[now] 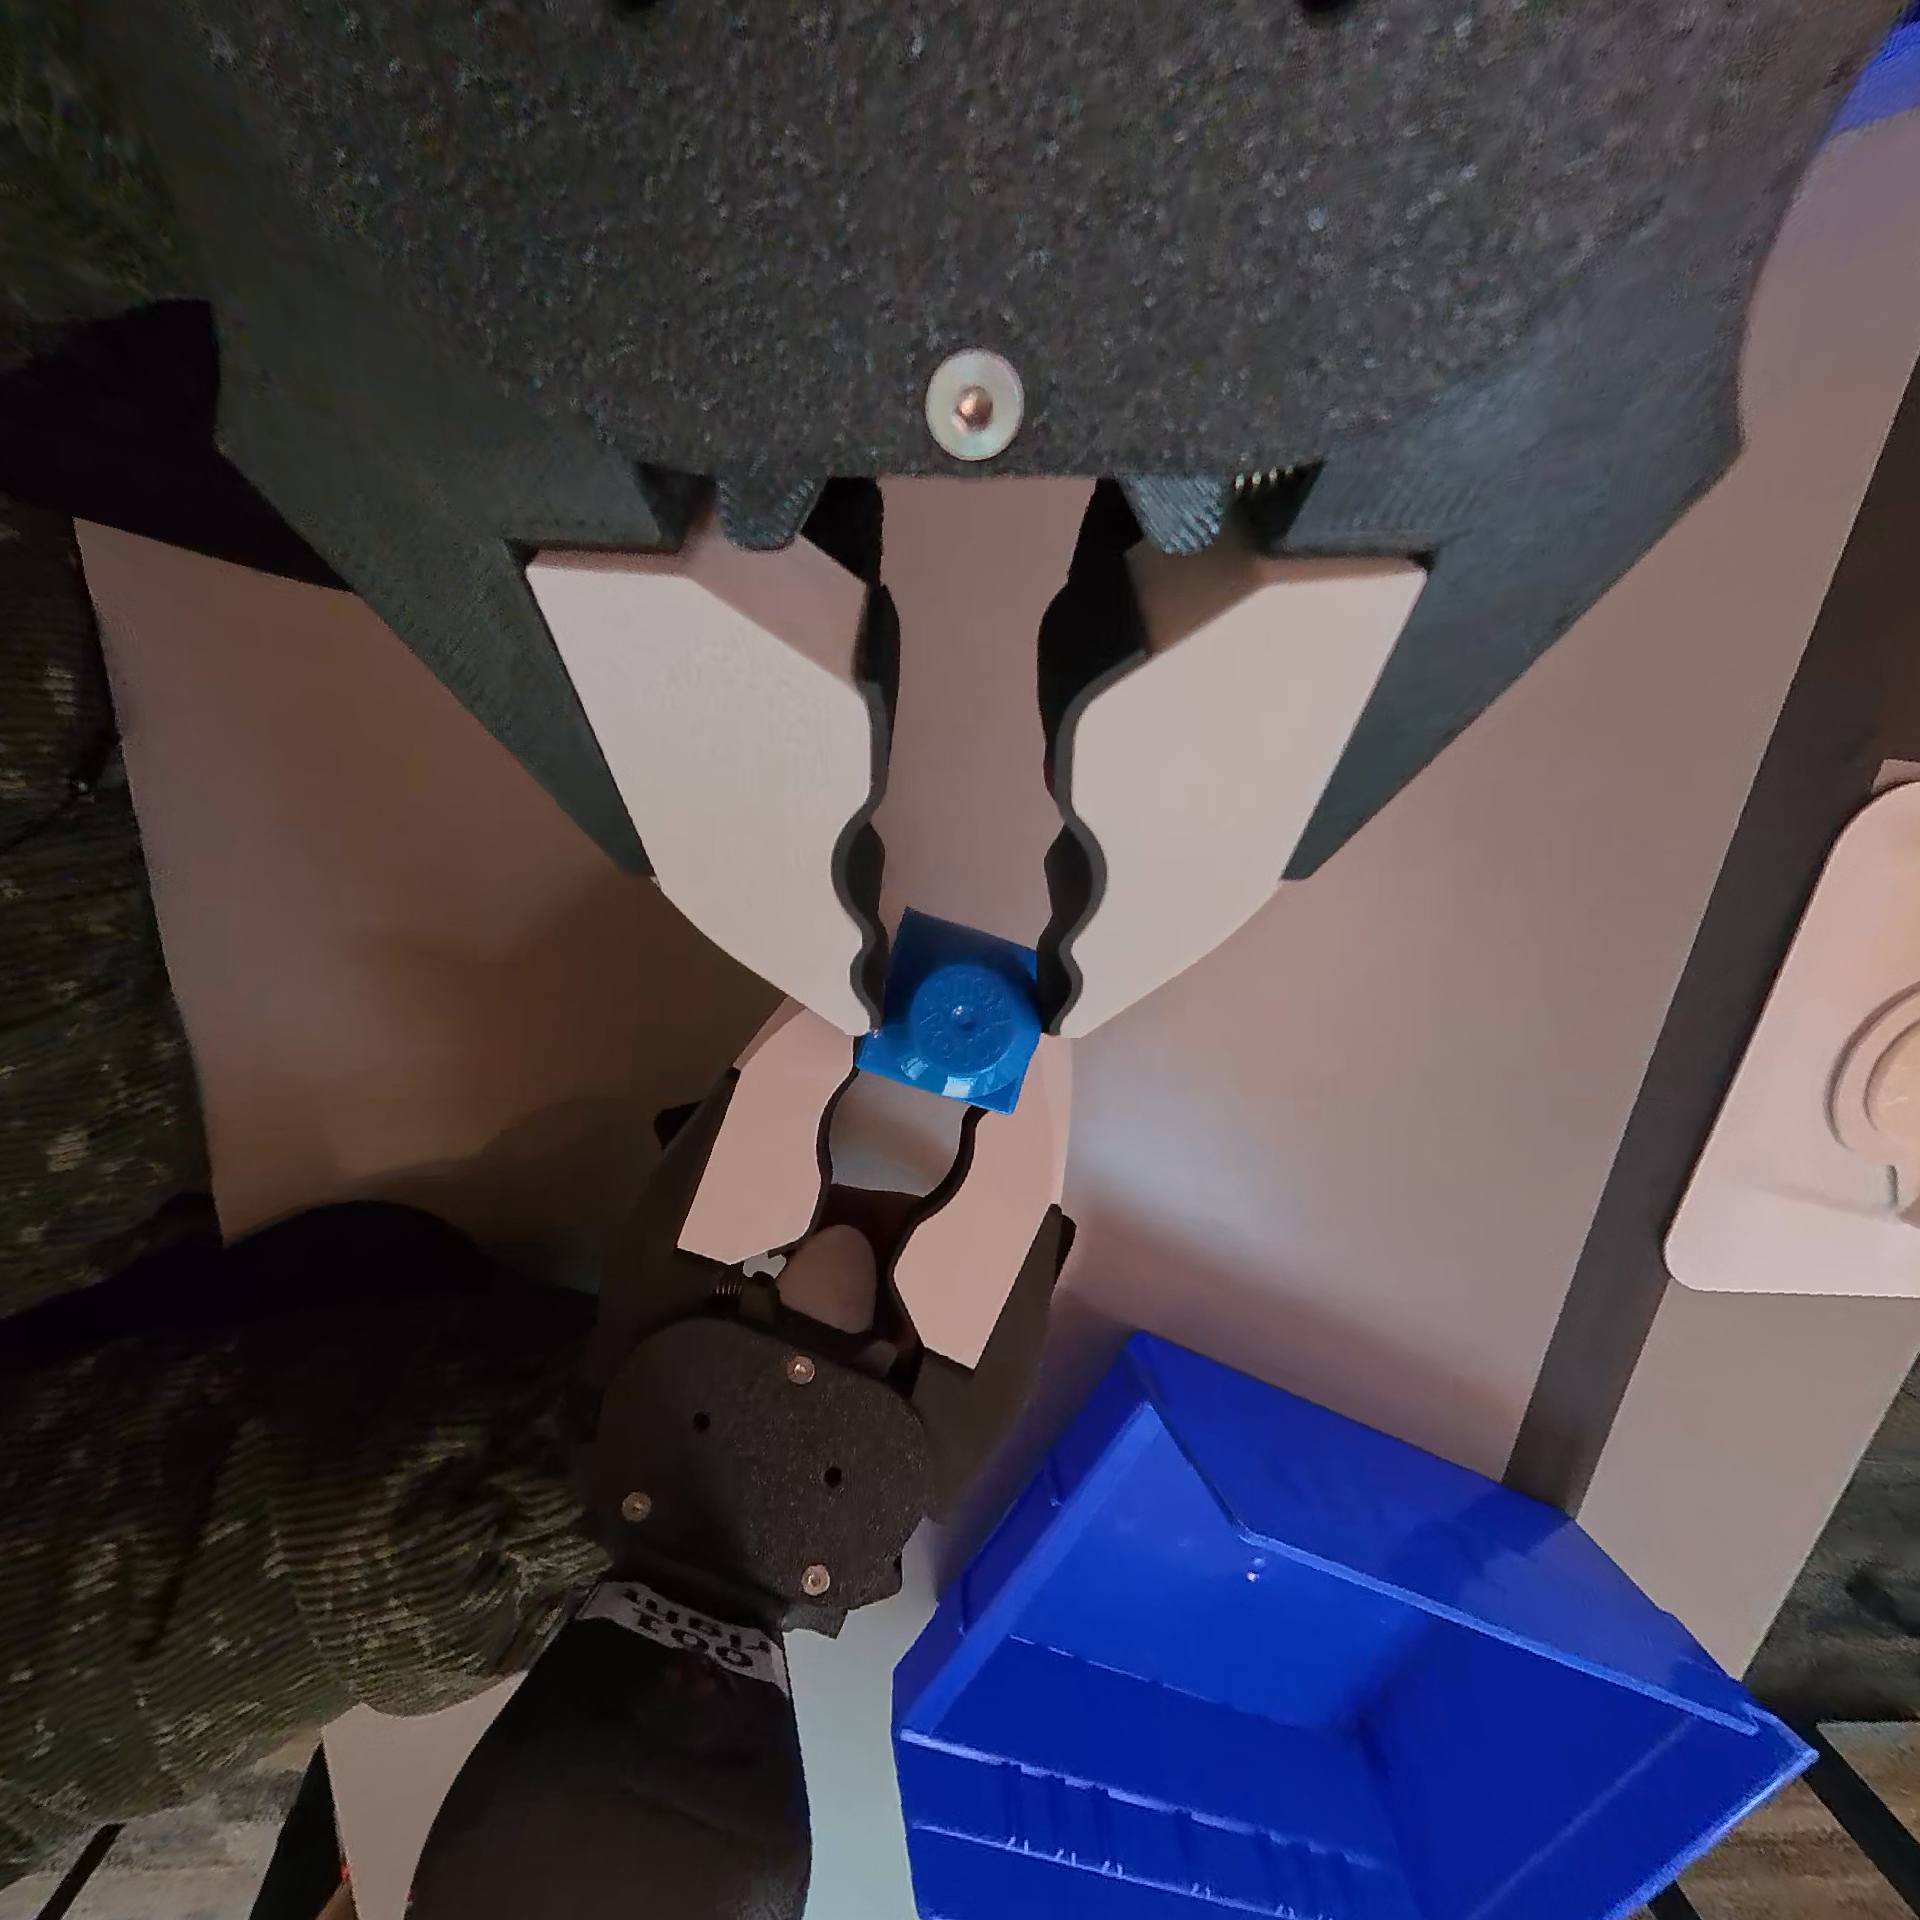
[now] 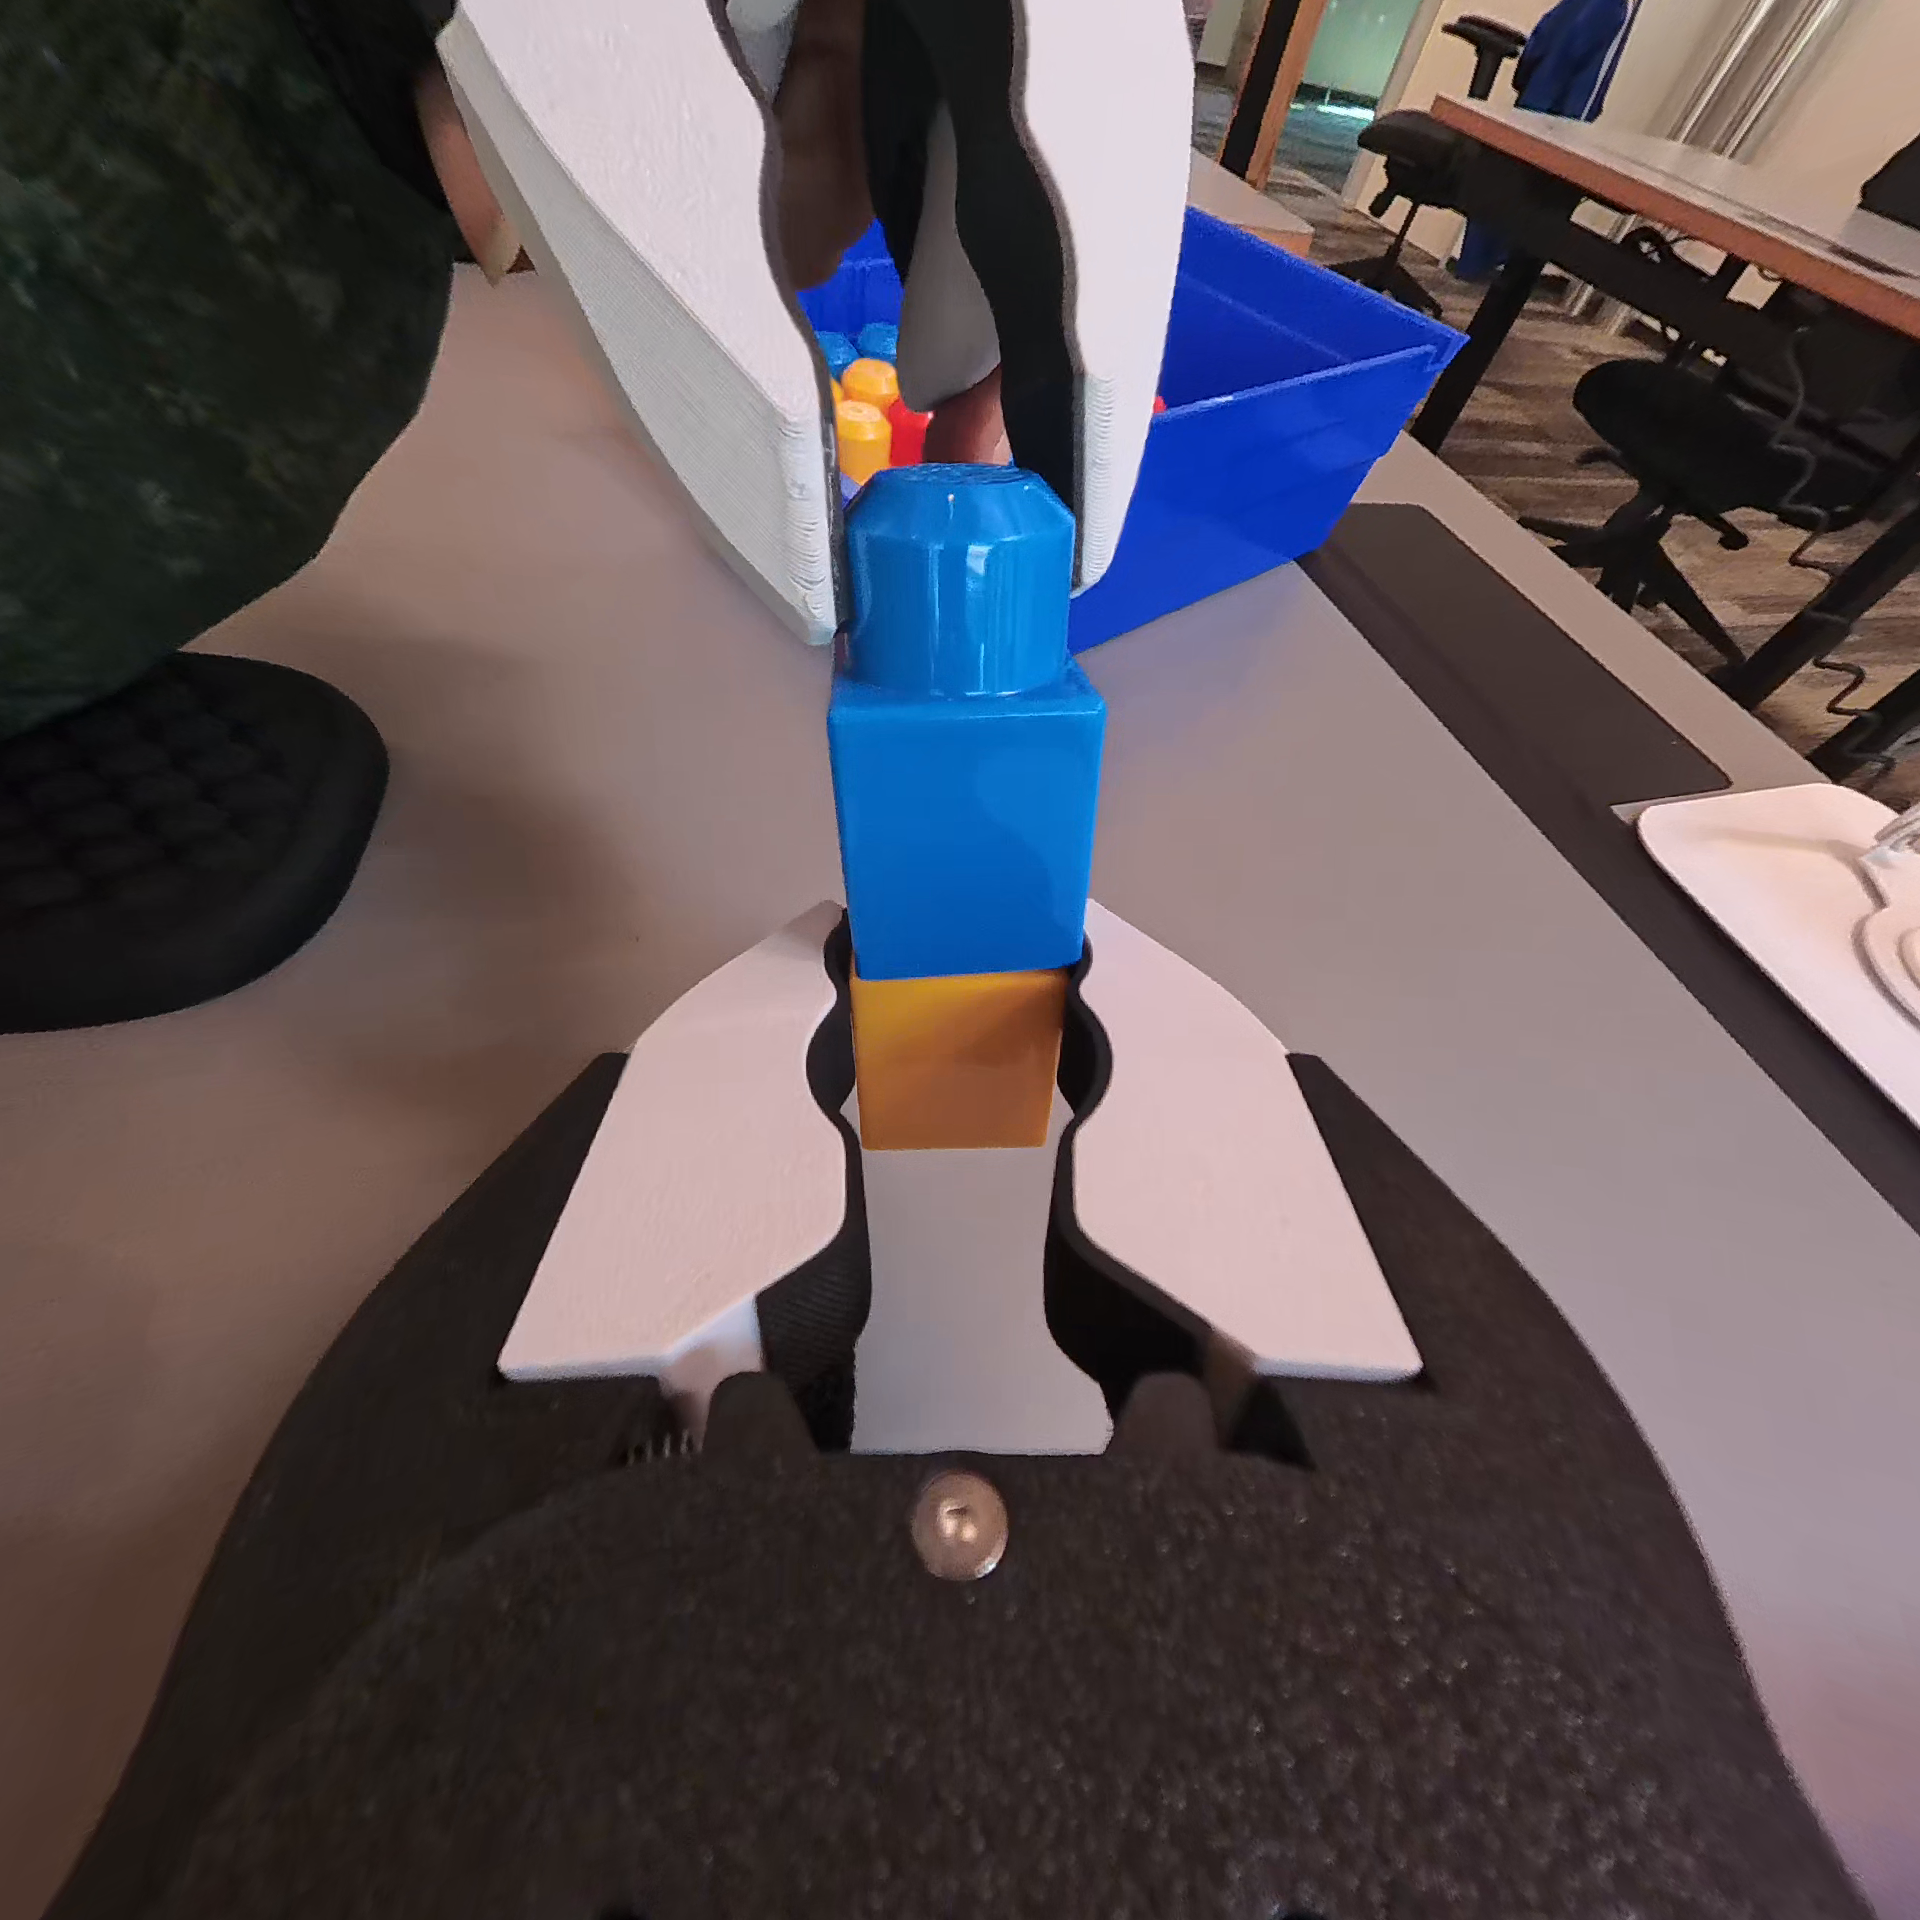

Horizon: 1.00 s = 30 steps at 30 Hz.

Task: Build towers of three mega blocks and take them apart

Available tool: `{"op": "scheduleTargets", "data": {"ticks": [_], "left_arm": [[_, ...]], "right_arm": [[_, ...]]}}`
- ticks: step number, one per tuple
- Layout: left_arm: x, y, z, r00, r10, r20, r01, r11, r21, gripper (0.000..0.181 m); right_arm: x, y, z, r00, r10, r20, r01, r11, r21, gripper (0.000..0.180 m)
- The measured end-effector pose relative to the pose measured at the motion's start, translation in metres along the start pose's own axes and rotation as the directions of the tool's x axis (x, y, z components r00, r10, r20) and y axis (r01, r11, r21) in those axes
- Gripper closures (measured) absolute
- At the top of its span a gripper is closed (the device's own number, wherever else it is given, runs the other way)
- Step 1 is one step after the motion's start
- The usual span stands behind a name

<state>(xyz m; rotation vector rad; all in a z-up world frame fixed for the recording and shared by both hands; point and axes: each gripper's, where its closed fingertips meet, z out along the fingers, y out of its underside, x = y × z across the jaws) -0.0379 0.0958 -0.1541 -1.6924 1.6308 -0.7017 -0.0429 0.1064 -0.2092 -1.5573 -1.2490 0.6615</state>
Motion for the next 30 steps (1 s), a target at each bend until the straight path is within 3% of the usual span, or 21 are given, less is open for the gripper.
{"op": "scheduleTargets", "data": {"ticks": [8, 13, 18, 30], "left_arm": [[-0.006, -0.002, -0.003, 0.998, -0.019, -0.061, 0.027, 0.993, 0.119, 0.153], [-0.015, 0.002, -0.009, 0.998, -0.053, -0.036, 0.058, 0.988, 0.144, 0.153], [-0.012, -0.005, -0.013, 0.997, -0.049, -0.061, 0.061, 0.977, 0.205, 0.153], [0.0, 0.001, -0.013, 0.995, -0.013, -0.095, 0.027, 0.988, 0.155, 0.153]], "right_arm": [[0.004, -0.003, -0.004, 1.0, 0.0, 0.014, -0.001, 1.0, 0.021, 0.143], [0.009, 0.004, -0.001, 0.999, -0.037, -0.024, 0.037, 0.999, -0.026, 0.128], [0.011, 0.013, 0.004, 0.997, -0.054, -0.05, 0.051, 0.997, -0.064, 0.141], [-0.003, 0.015, 0.0, 0.997, -0.061, 0.039, 0.064, 0.995, -0.08, 0.143]]}}
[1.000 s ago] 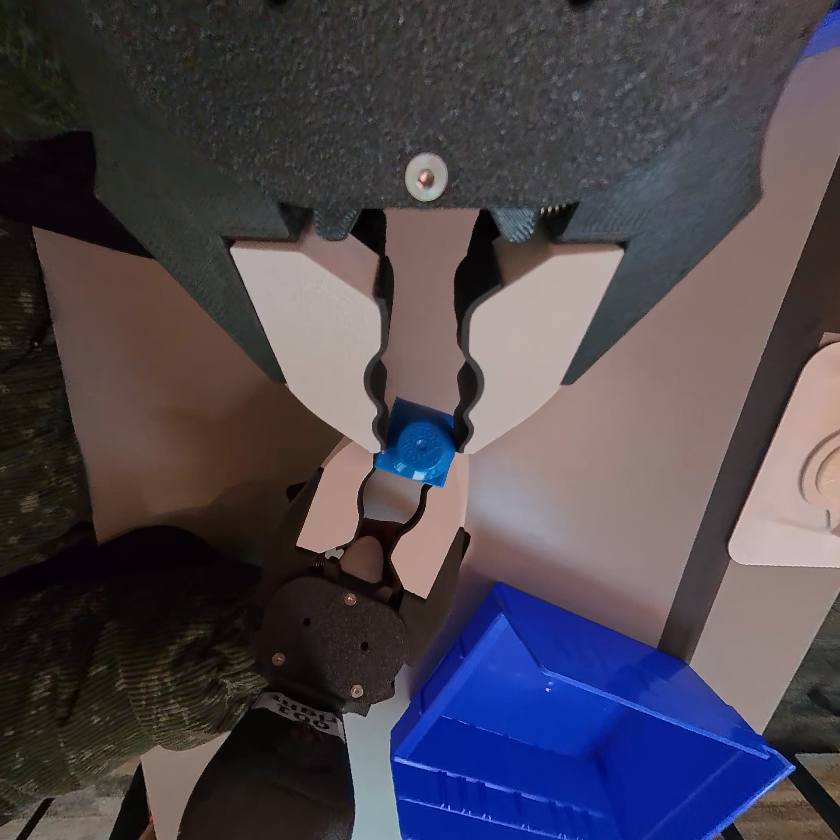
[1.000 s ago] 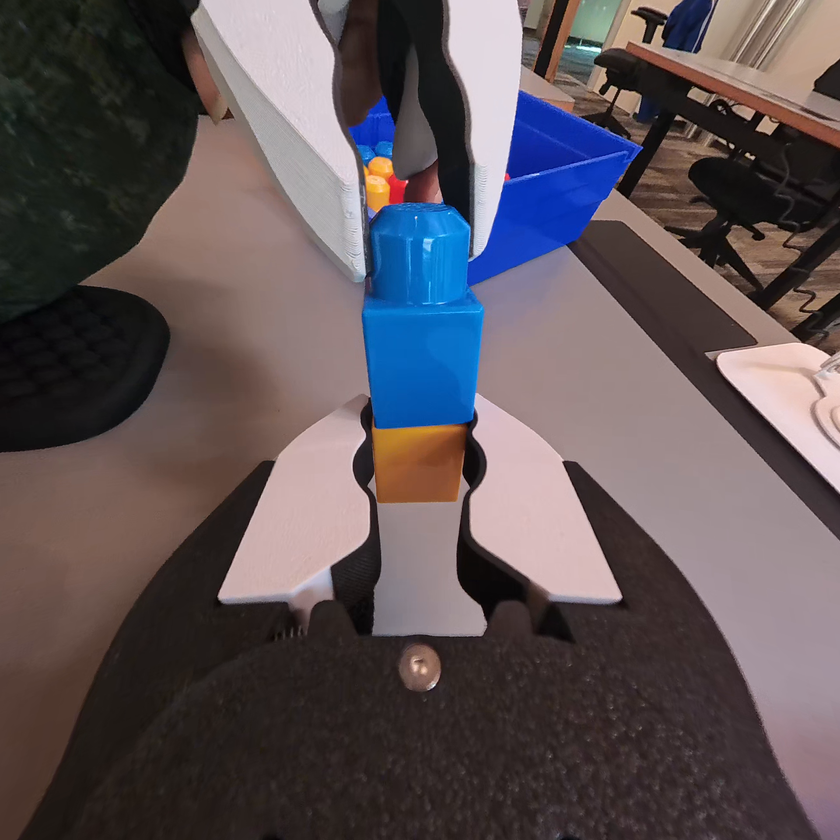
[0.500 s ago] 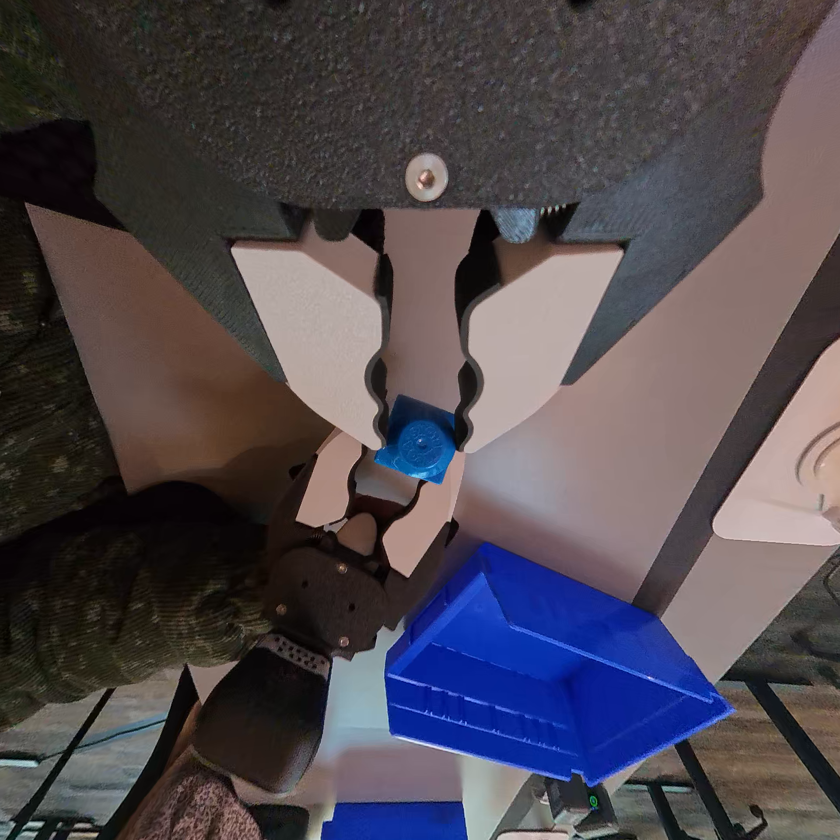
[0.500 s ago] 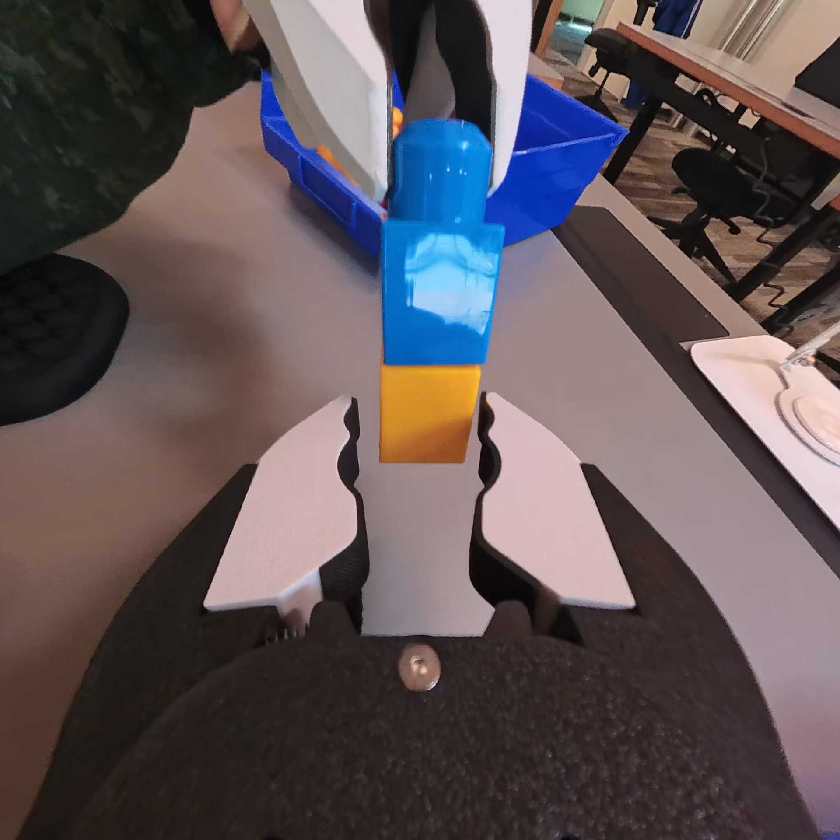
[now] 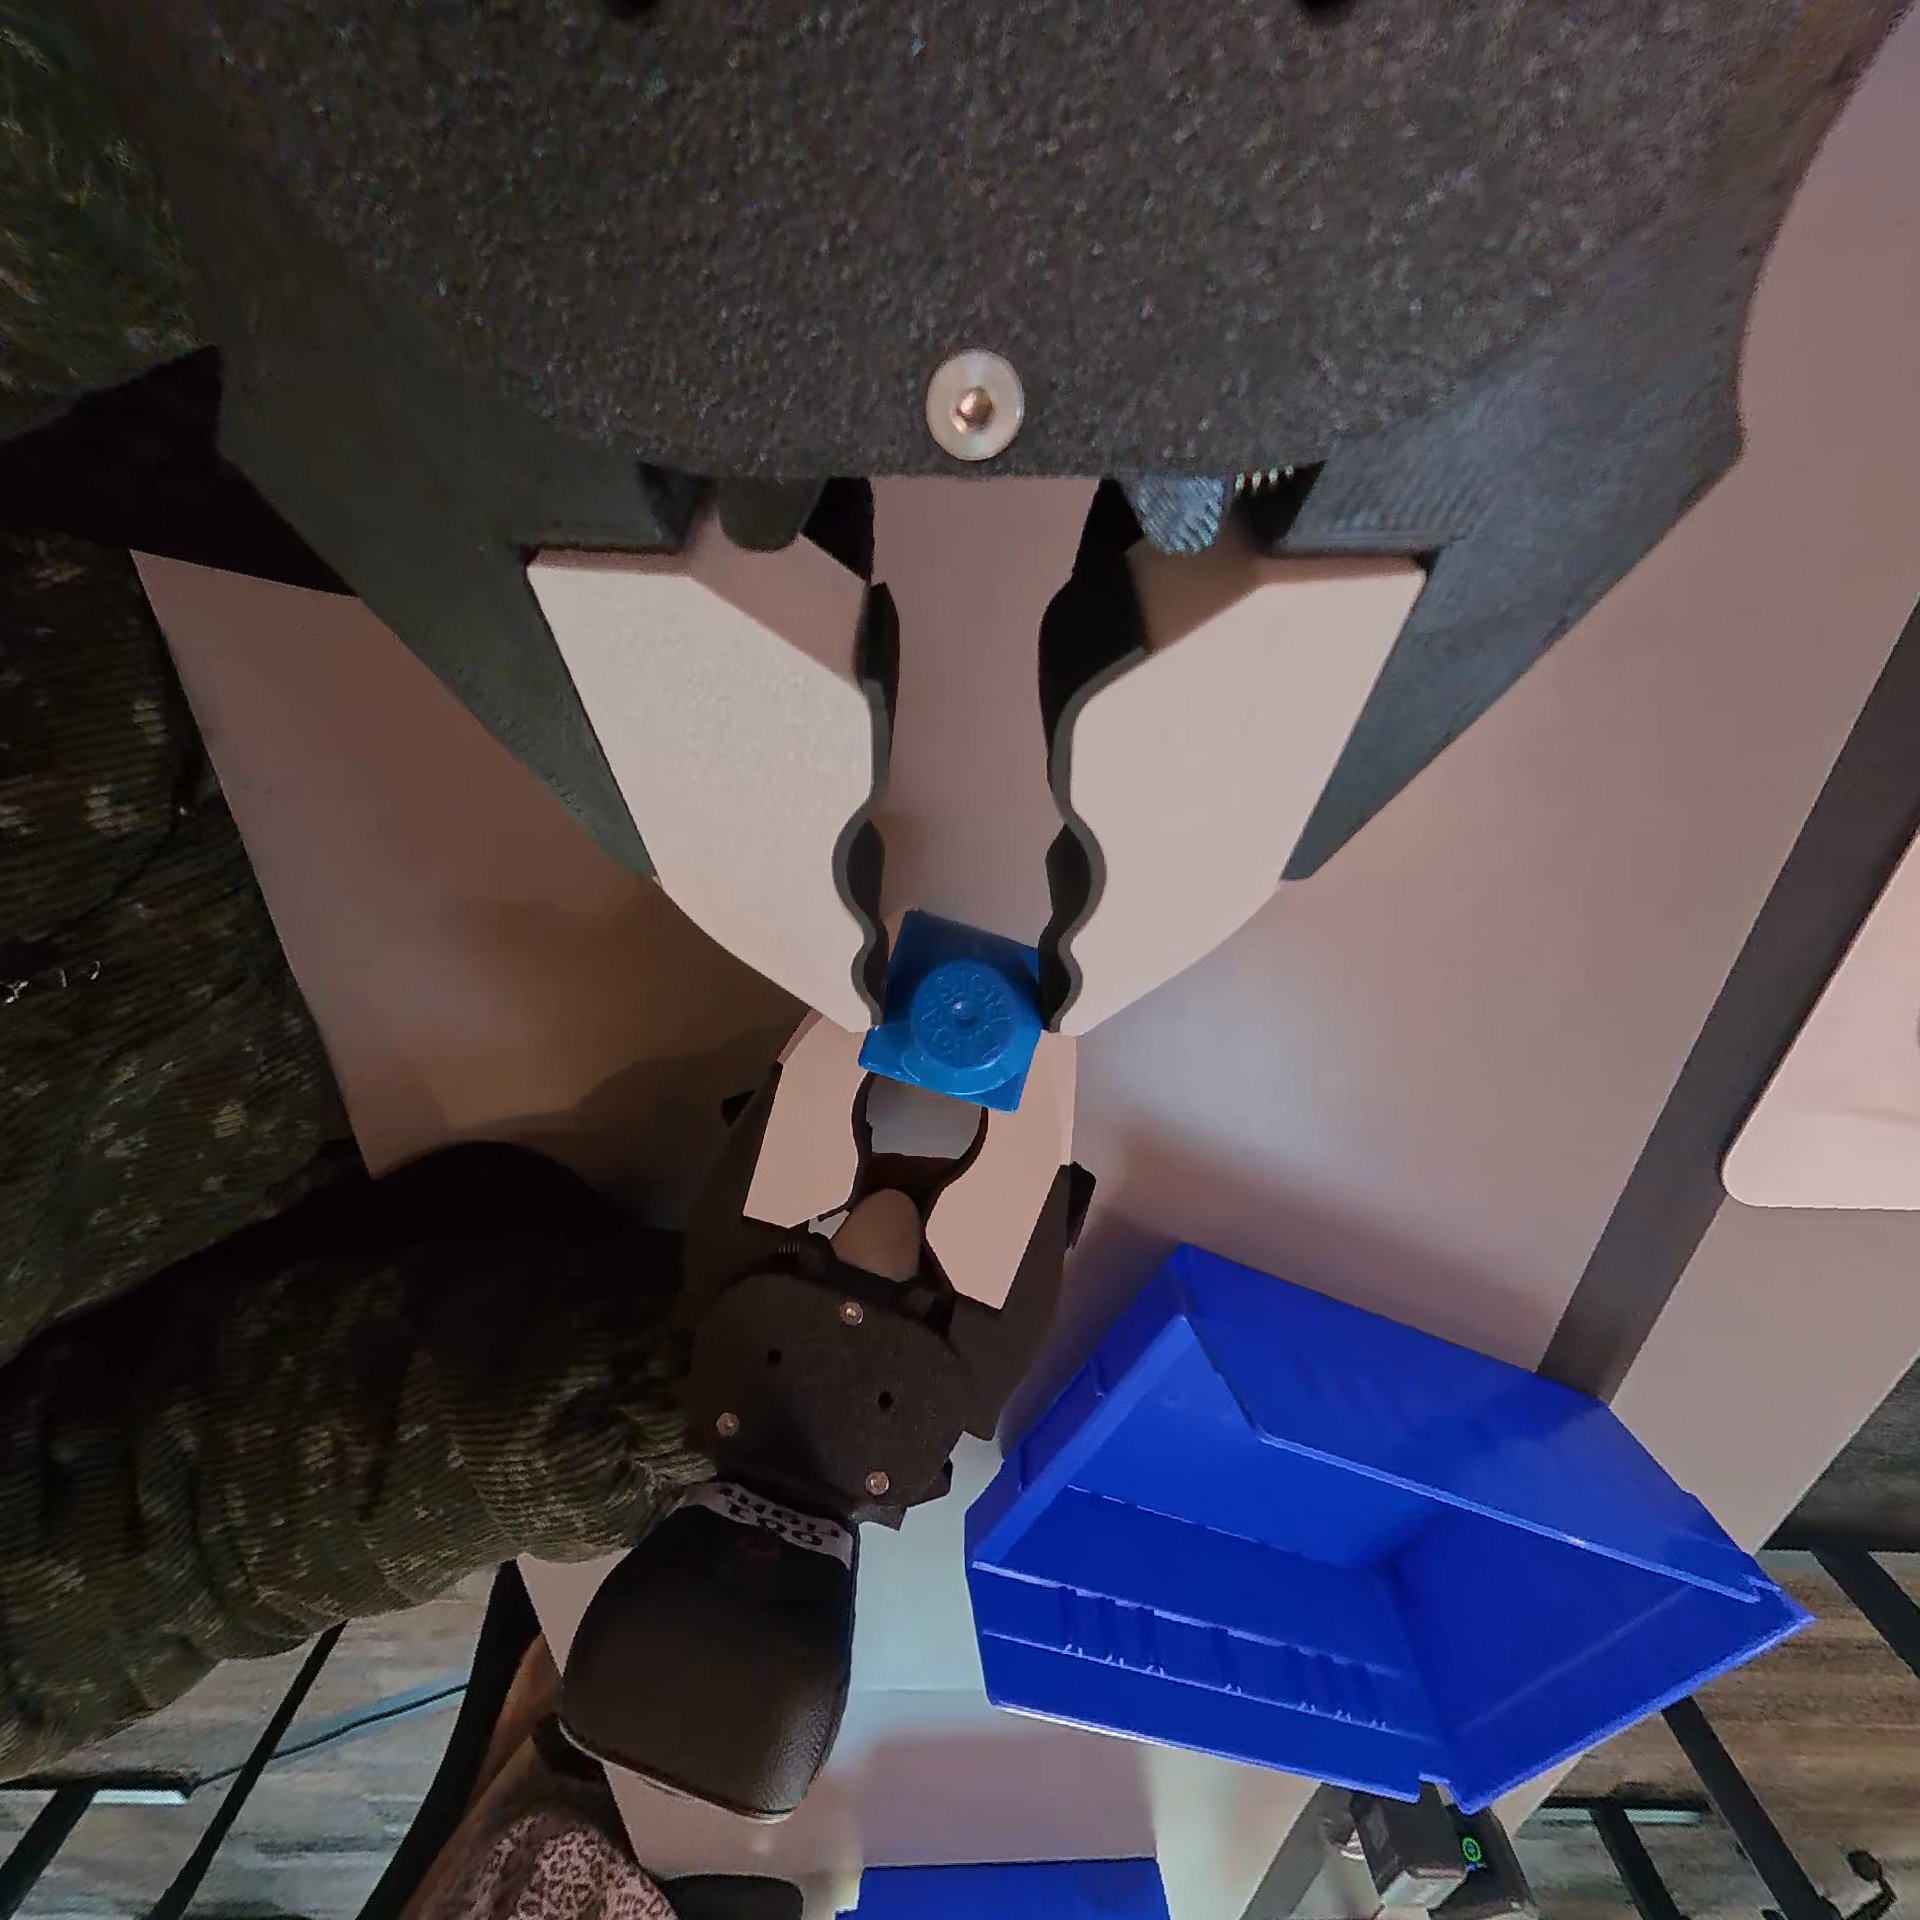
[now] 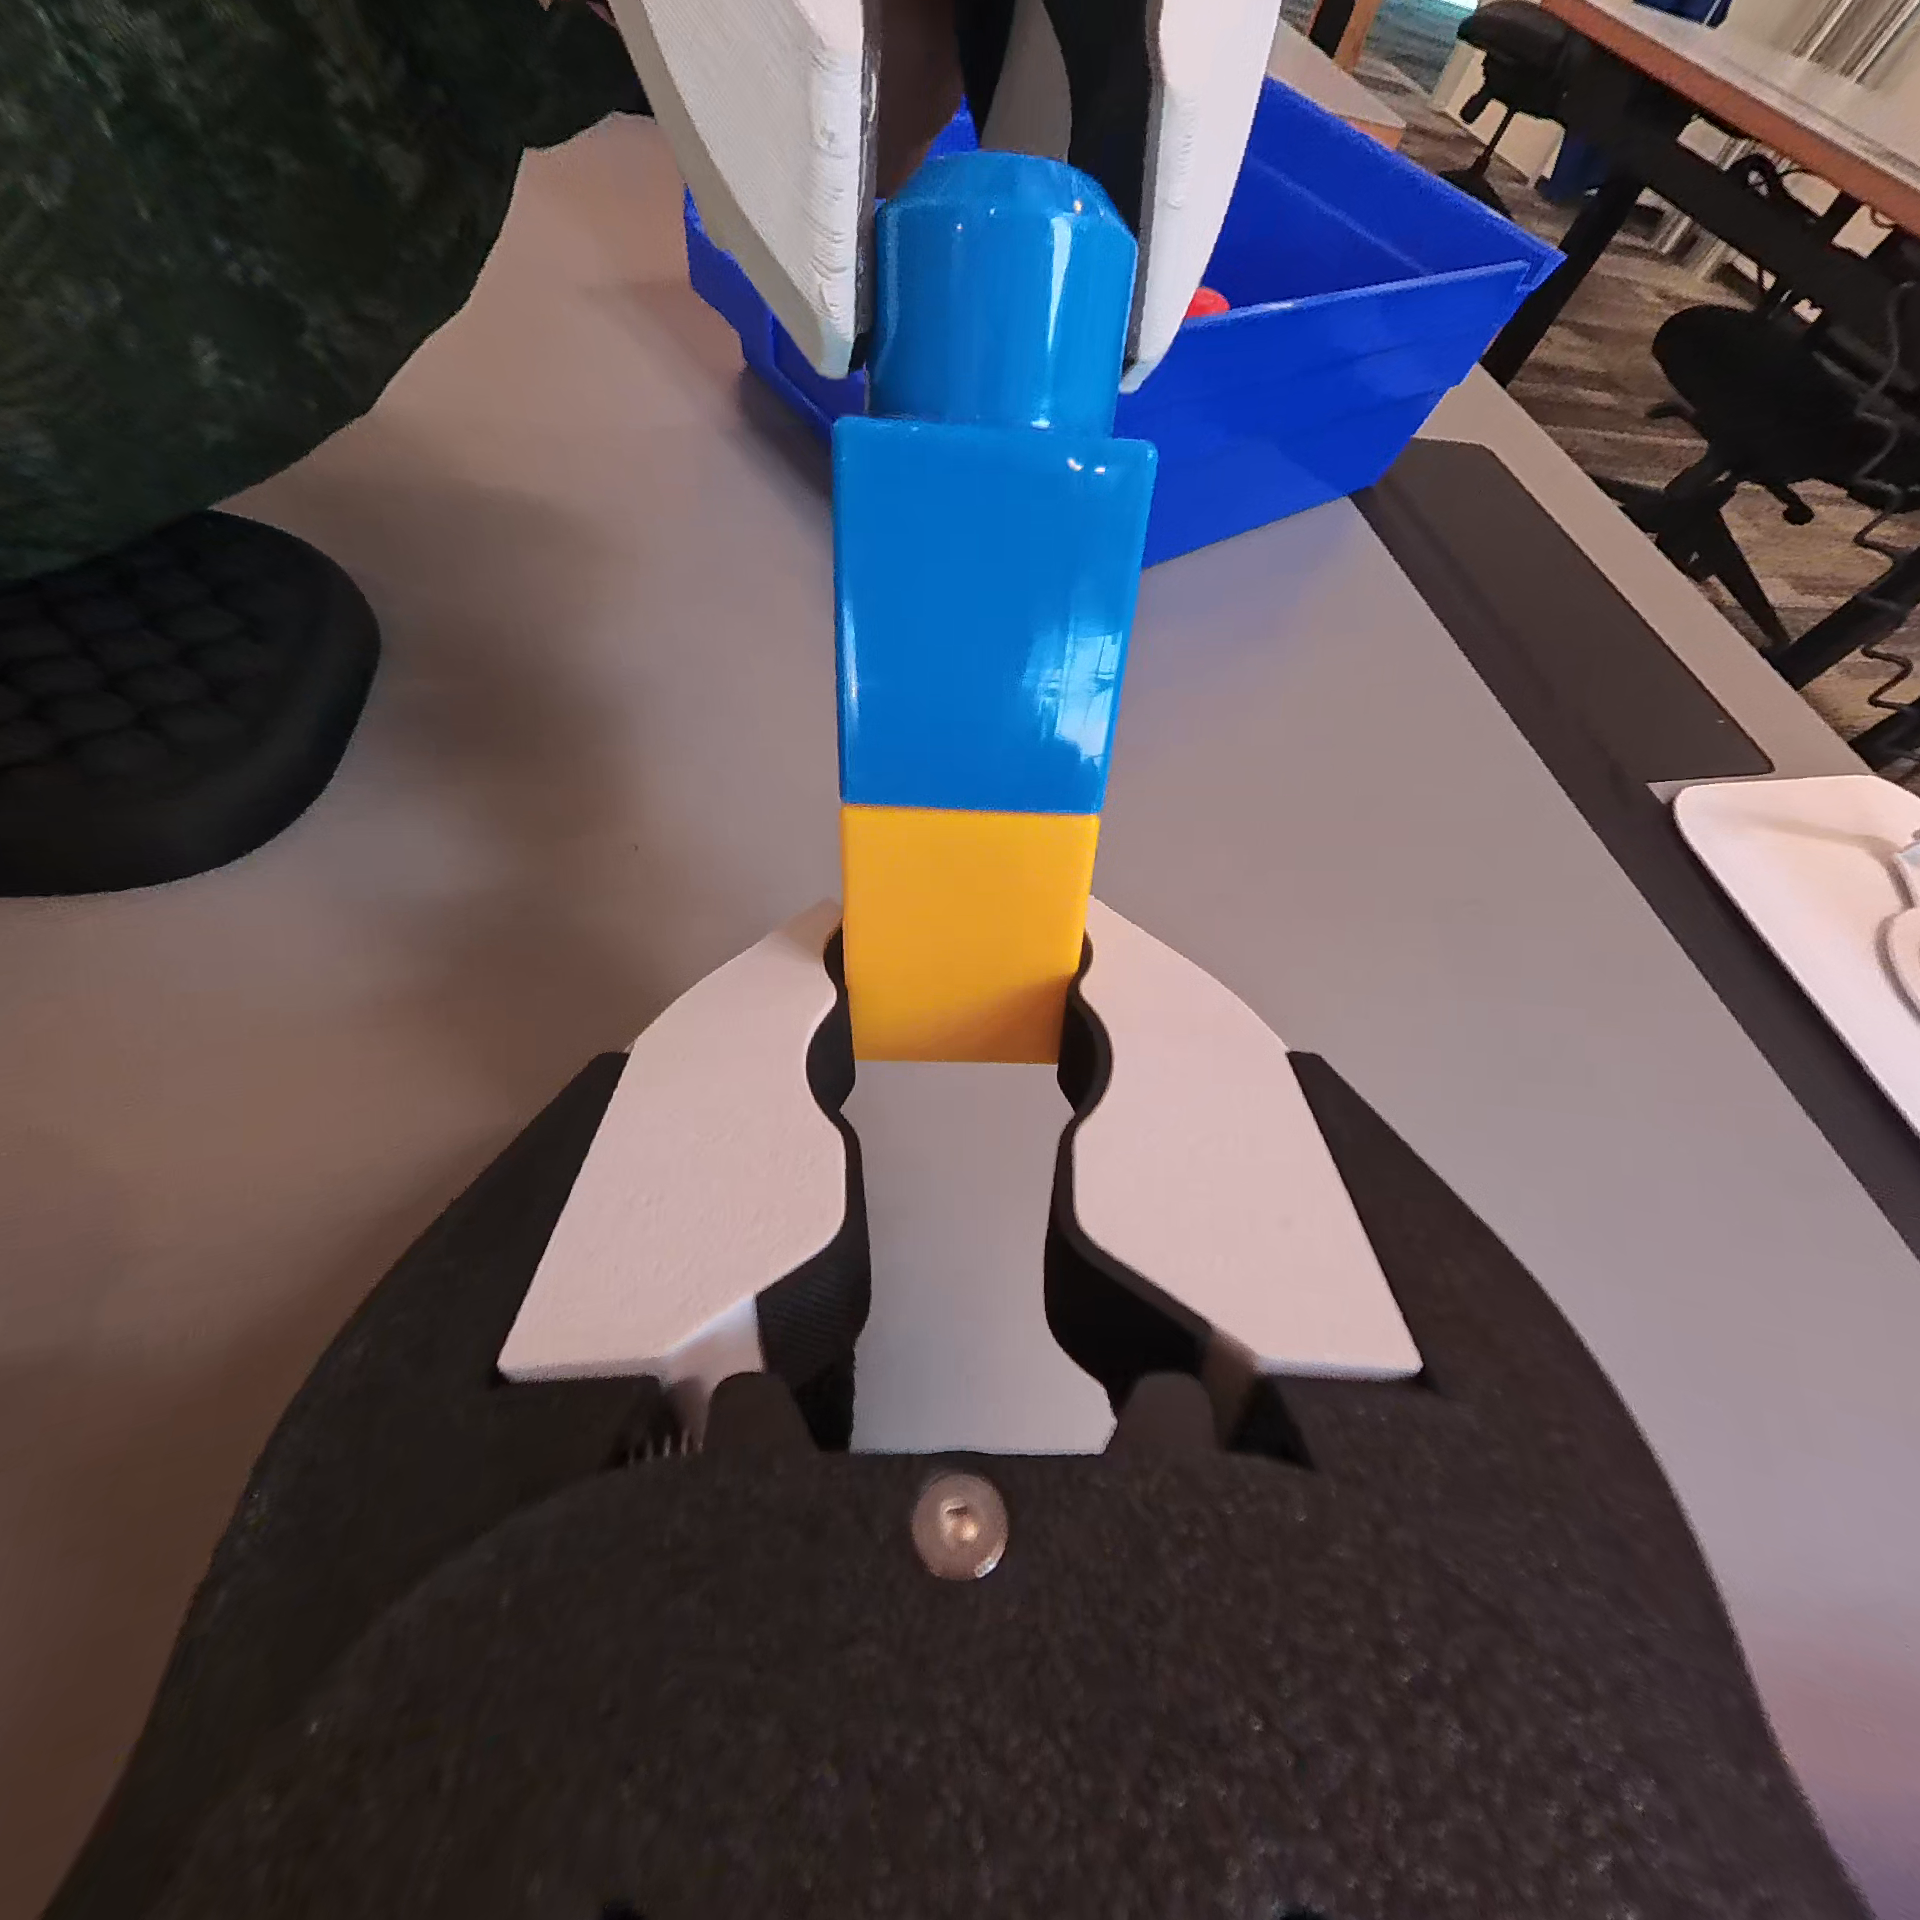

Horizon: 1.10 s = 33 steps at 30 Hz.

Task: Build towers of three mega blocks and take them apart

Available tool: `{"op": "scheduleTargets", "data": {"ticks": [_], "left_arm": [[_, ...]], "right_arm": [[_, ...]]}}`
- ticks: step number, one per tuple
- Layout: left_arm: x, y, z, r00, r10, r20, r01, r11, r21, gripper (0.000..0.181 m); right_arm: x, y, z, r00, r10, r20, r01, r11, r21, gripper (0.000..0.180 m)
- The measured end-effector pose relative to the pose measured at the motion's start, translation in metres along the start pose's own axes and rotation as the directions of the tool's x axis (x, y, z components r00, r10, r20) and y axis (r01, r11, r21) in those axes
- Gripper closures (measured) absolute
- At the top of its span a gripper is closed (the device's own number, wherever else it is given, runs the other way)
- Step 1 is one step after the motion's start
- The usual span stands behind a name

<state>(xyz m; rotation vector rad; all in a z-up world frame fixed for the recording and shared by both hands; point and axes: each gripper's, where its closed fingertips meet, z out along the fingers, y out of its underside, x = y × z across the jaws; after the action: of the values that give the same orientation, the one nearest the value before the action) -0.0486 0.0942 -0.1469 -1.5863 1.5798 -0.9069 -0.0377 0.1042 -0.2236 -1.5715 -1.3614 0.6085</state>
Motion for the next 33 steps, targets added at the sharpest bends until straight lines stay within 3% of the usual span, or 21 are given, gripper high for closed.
{"op": "scheduleTargets", "data": {"ticks": [10, 16, 21, 25, 28, 33], "left_arm": [[-0.003, -0.011, 0.002, 1.0, -0.022, 0.009, 0.022, 0.998, 0.053, 0.153], [-0.005, 0.001, 0.016, 1.0, -0.005, 0.03, 0.007, 0.998, -0.062, 0.153], [-0.006, 0.002, 0.017, 1.0, -0.012, 0.018, 0.013, 0.999, -0.045, 0.153], [-0.026, -0.008, -0.015, 0.986, -0.039, 0.164, 0.034, 0.999, 0.03, 0.146], [-0.058, 0.005, -0.074, 0.897, -0.113, 0.427, 0.11, 0.993, 0.033, 0.147], [-0.085, 0.082, -0.171, 0.605, -0.197, 0.771, 0.384, 0.921, -0.066, 0.151]], "right_arm": [[0.002, -0.005, 0.001, 0.999, 0.047, 0.0, -0.047, 0.998, 0.041, 0.143], [0.007, -0.01, 0.002, 0.998, 0.041, -0.037, -0.039, 0.997, 0.064, 0.131], [0.006, -0.011, 0.0, 0.999, 0.007, -0.052, -0.004, 0.998, 0.059, 0.143], [0.015, -0.016, -0.006, 0.996, 0.03, -0.086, -0.022, 0.996, 0.087, 0.143], [0.027, -0.018, -0.014, 0.99, 0.073, -0.124, -0.055, 0.988, 0.143, 0.143], [0.042, -0.021, -0.025, 0.978, 0.119, -0.169, -0.084, 0.975, 0.205, 0.143]]}}
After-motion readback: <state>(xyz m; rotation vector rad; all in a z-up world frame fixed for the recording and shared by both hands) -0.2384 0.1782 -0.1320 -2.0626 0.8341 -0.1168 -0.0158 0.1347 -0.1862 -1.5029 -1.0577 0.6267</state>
